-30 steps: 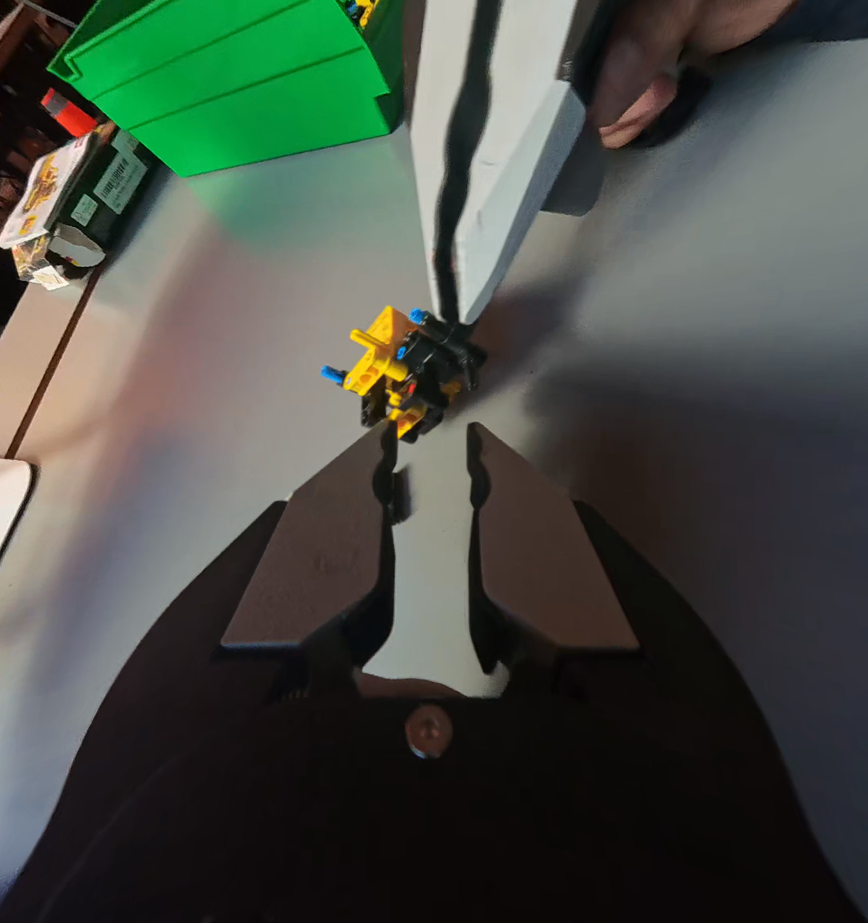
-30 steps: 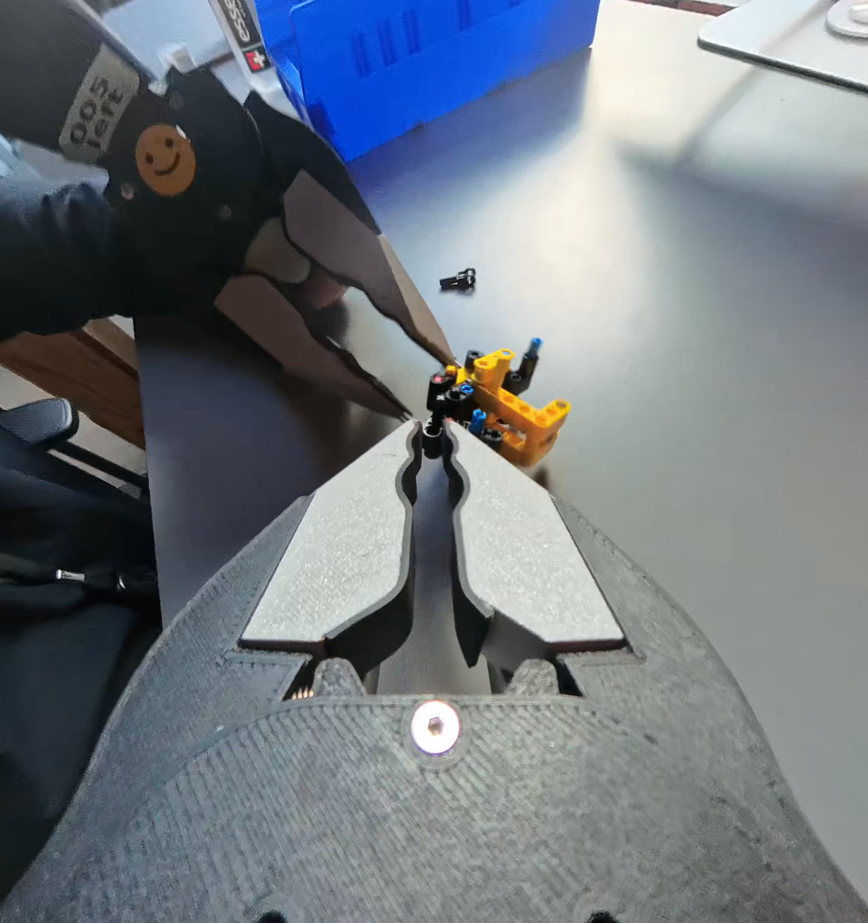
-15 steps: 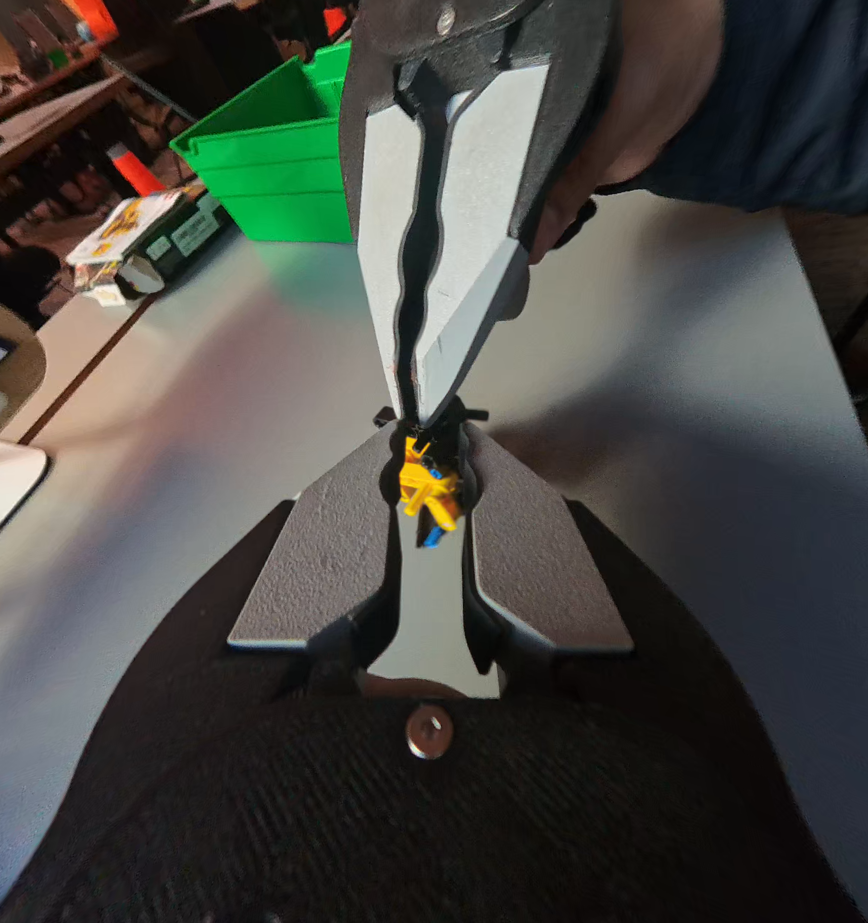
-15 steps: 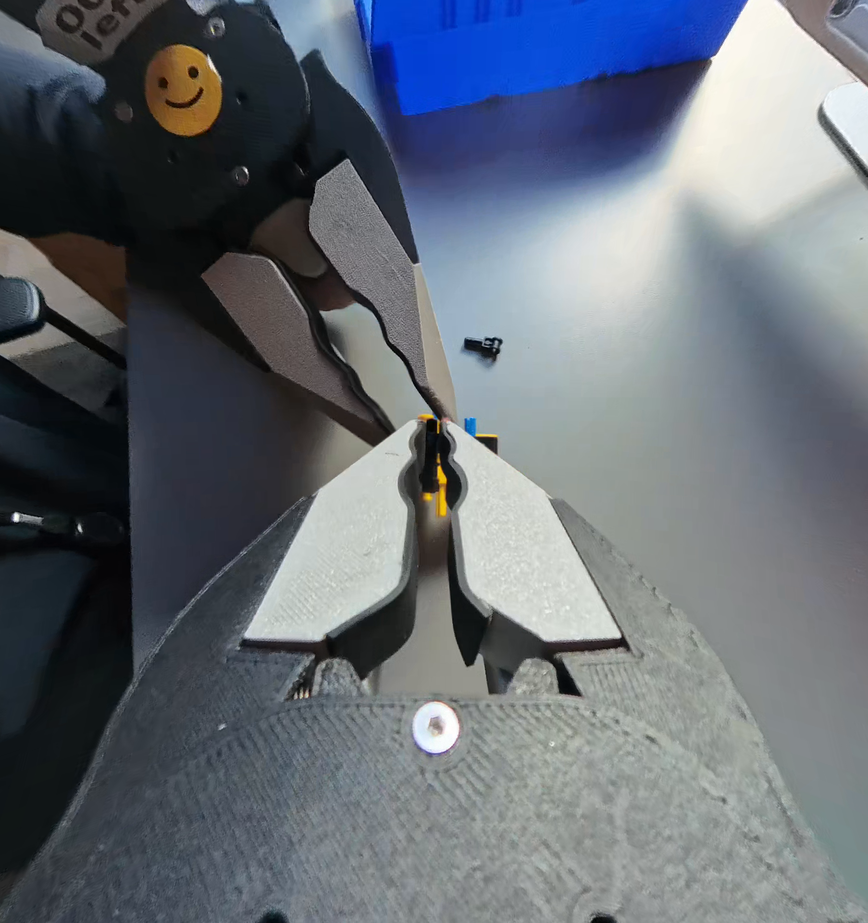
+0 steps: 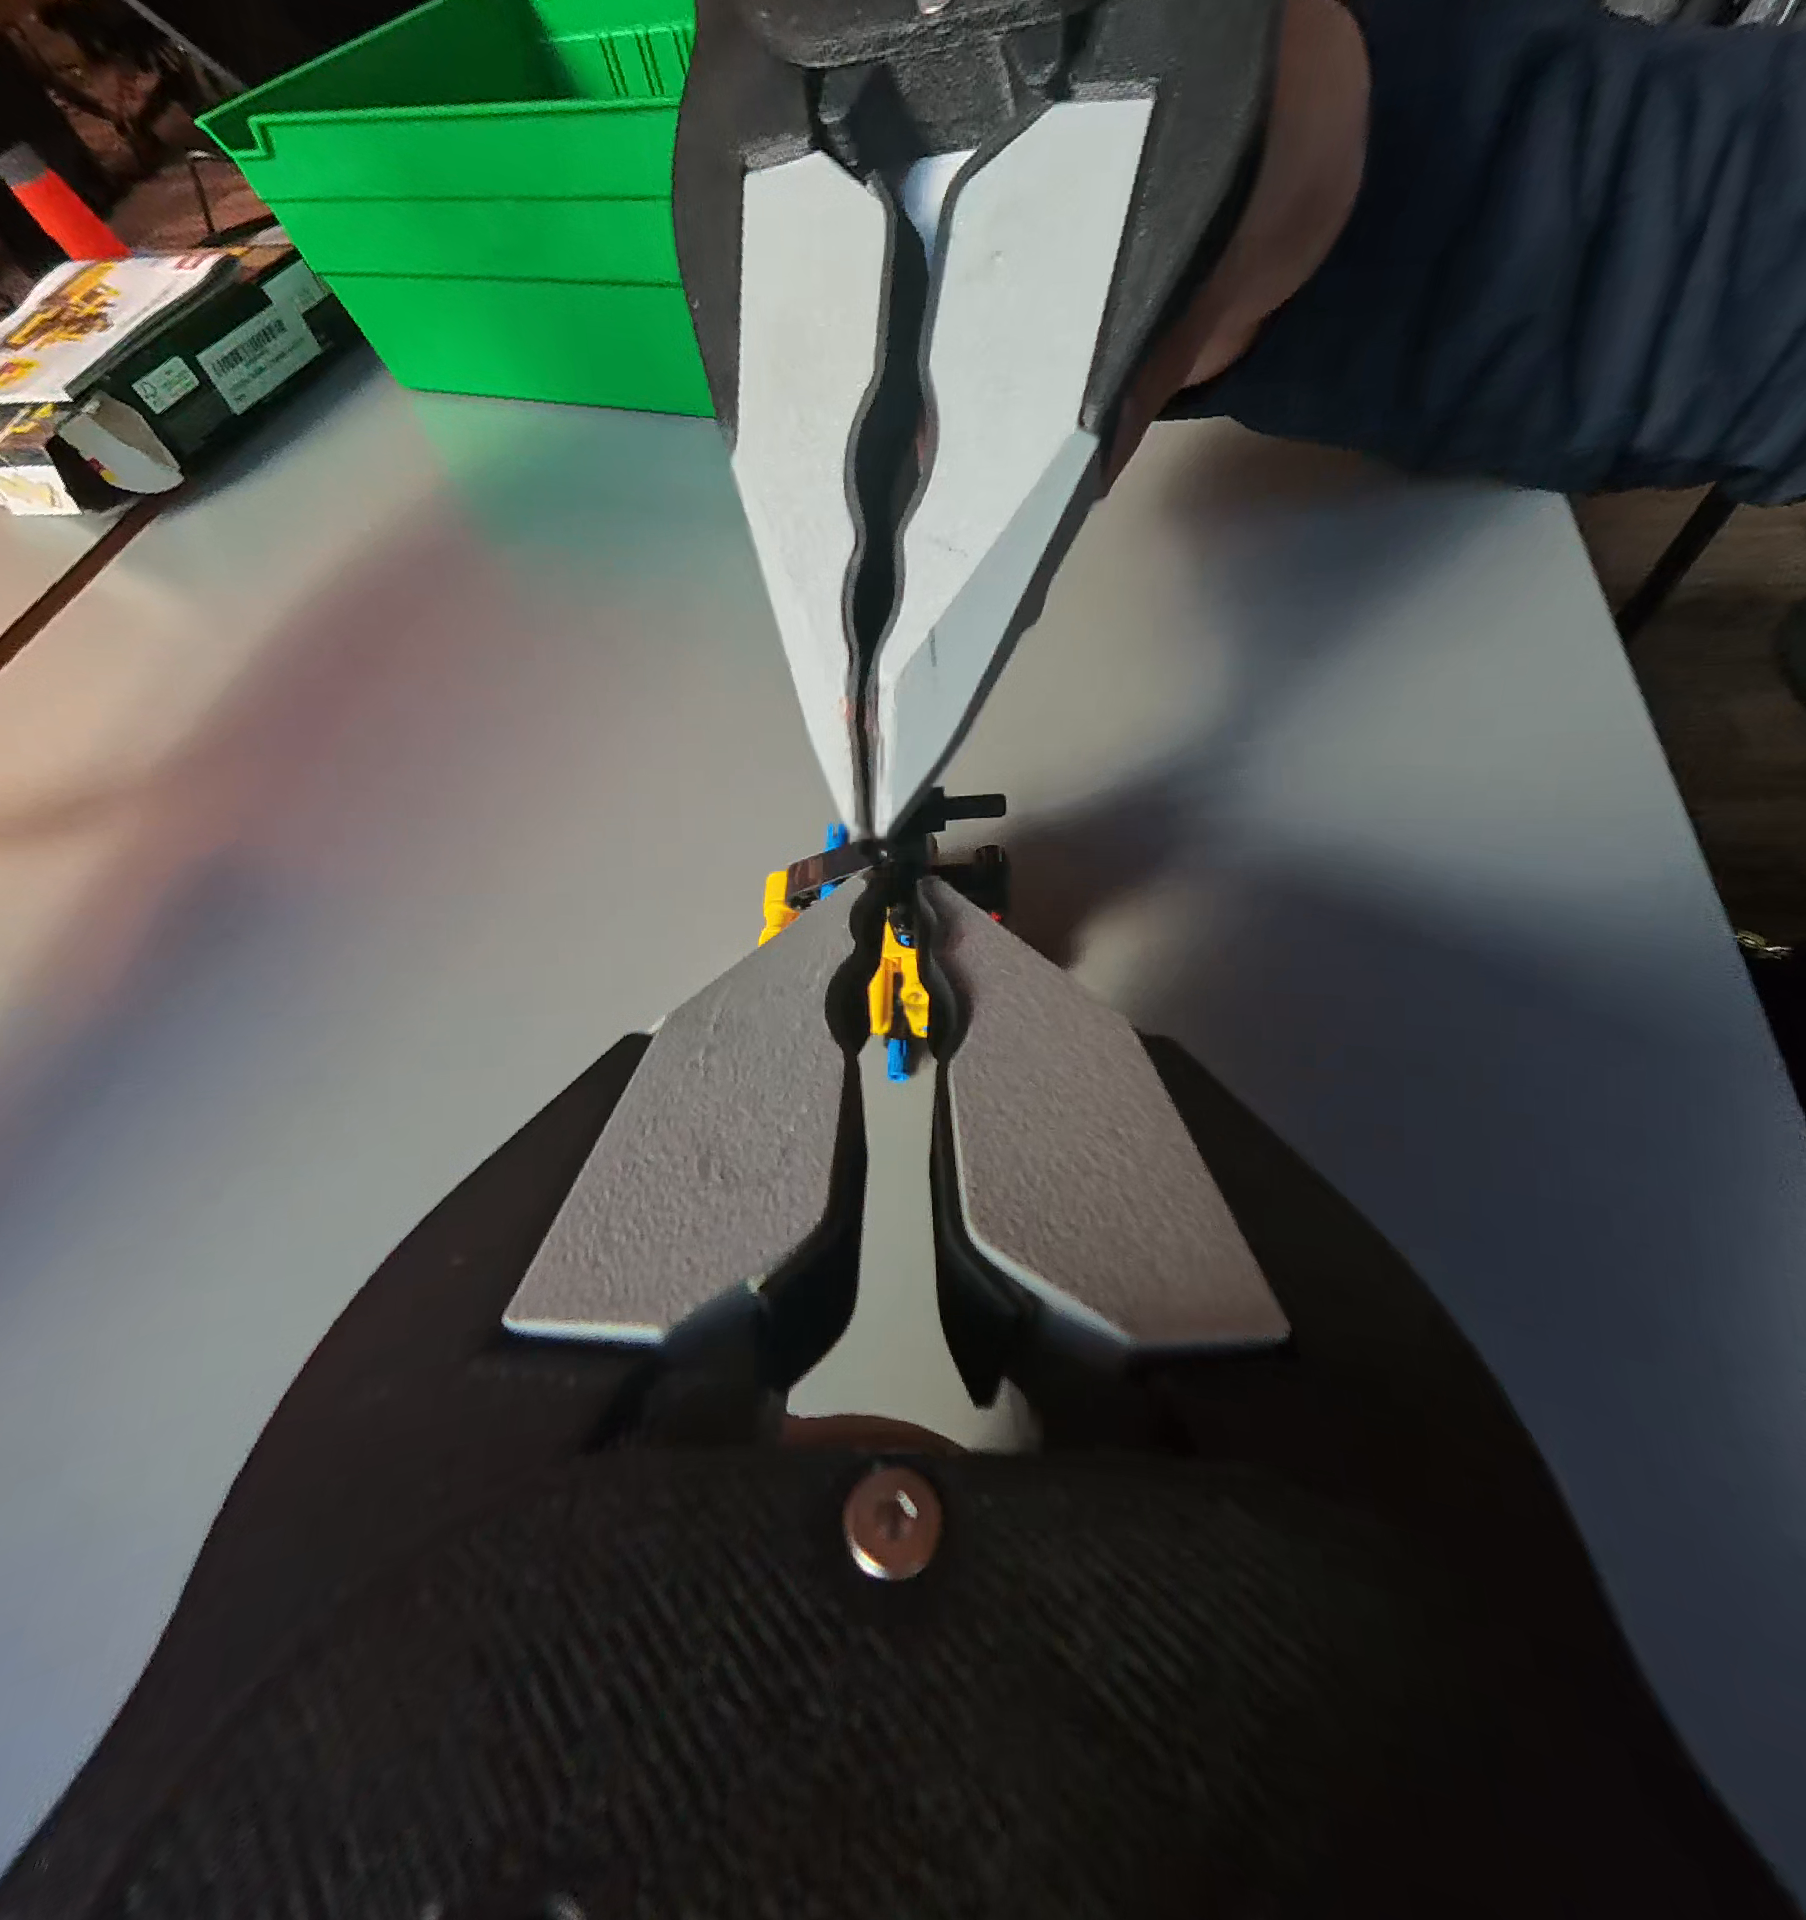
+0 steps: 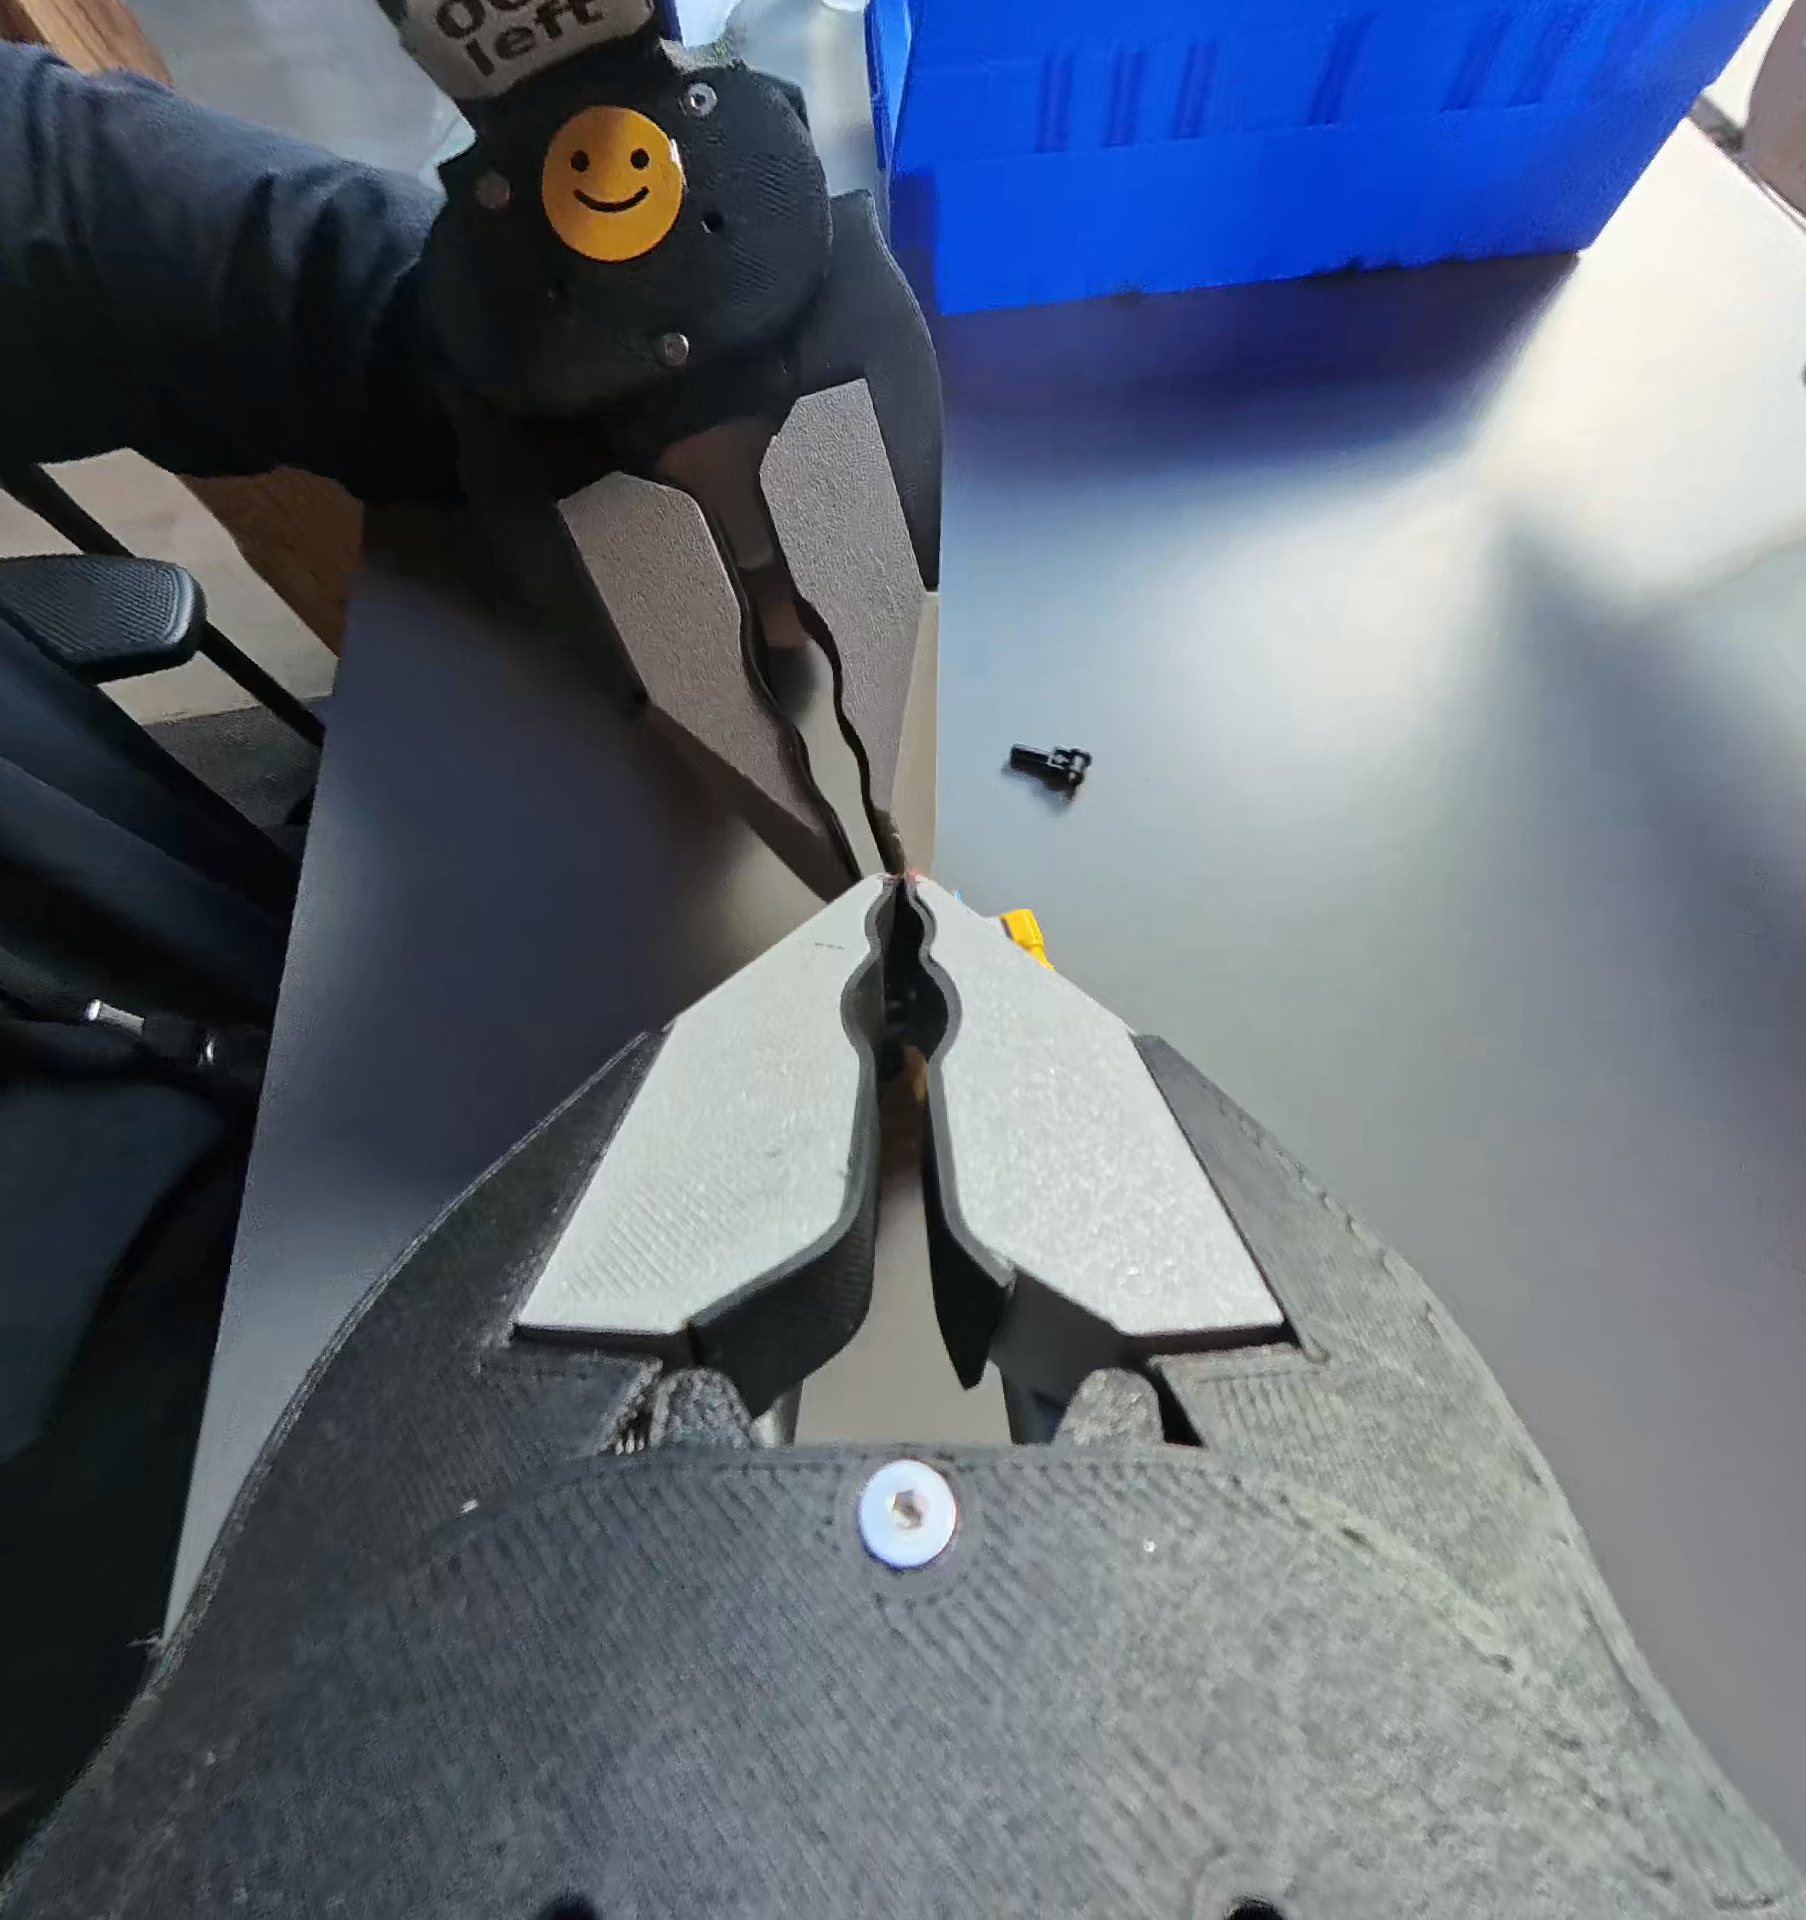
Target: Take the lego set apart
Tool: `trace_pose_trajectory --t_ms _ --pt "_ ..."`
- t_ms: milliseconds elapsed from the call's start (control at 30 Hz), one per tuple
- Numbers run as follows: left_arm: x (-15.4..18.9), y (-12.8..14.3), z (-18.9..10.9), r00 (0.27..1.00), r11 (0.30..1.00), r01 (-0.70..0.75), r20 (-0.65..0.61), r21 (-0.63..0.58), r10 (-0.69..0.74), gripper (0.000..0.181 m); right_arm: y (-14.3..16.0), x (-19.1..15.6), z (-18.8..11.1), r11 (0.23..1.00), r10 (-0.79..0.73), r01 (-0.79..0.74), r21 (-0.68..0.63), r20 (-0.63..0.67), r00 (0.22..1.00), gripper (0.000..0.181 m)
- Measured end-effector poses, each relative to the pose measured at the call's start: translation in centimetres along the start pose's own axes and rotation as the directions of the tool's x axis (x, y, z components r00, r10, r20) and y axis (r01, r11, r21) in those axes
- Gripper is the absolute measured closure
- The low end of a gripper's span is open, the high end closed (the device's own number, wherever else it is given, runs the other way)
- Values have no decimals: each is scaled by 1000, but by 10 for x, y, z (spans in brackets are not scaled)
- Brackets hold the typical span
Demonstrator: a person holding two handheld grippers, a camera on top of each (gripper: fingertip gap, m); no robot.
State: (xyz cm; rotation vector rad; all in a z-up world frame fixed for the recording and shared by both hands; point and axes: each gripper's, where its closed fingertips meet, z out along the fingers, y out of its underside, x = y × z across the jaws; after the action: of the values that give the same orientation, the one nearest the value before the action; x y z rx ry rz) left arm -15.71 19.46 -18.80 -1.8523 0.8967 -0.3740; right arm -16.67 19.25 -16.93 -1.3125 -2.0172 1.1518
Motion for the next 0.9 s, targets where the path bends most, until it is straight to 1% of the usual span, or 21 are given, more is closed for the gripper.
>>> trace_pose_trajectory --t_ms 33,100,133,200,267,300,367,400,467,500,567,667,700,733,833,900 --pt "0 0 0 1000 1000 5 -5 2 -5 179 1 0 -6 1000 -6 6 18 0 1000 181" --pt "0 1 -1 1000 1000 15 -10 10 -15 179 4 3 -17 999 -24 25 44 -17 1000 181" --pt "0 1 -1 1000 1000 21 -15 12 -21 179 7 7 -21 998 -30 32 52 -44 999 173" --pt "0 0 -1 999 999 32 -21 13 -32 179 11 9 -25 997 -41 44 68 -44 998 173" --pt "-1 1 -1 1000 1000 26 -16 8 -26 178 16 5 -21 995 -64 65 70 -13 998 175" --pt "-3 1 -1 1000 1000 24 -7 9 -24 176 22 4 -17 996 -80 80 38 -6 997 175" --pt "-4 1 -2 1000 1000 24 -7 8 -24 174 28 9 -9 993 -120 121 2 -41 992 174" --pt "-3 0 -2 999 999 31 -14 11 -31 173 28 9 -5 992 -128 128 2 -39 991 175" --pt "-6 0 -1 999 998 53 -14 17 -53 171 27 3 4 993 -114 114 13 16 993 175" --pt "-8 0 -1 998 998 65 -7 12 -65 172 27 1 6 994 -107 107 14 31 994 178" --pt "-10 2 0 997 997 74 -14 9 -74 171 27 1 7 994 -110 109 15 42 993 178" --pt "-11 3 -1 995 995 96 -19 9 -96 172 27 2 5 995 -100 99 27 26 995 177" --pt "-12 3 0 995 995 101 -10 7 -101 172 27 1 5 995 -100 99 32 27 995 170" --pt "-13 3 0 994 994 105 6 6 -105 173 26 1 5 994 -106 106 36 11 994 169" --pt "-10 4 1 993 993 117 9 -3 -117 176 24 6 5 991 -125 126 39 -40 991 173" --pt "-11 4 1 990 990 139 27 -4 -139 176 24 6 5 992 -119 120 48 -38 992 173"
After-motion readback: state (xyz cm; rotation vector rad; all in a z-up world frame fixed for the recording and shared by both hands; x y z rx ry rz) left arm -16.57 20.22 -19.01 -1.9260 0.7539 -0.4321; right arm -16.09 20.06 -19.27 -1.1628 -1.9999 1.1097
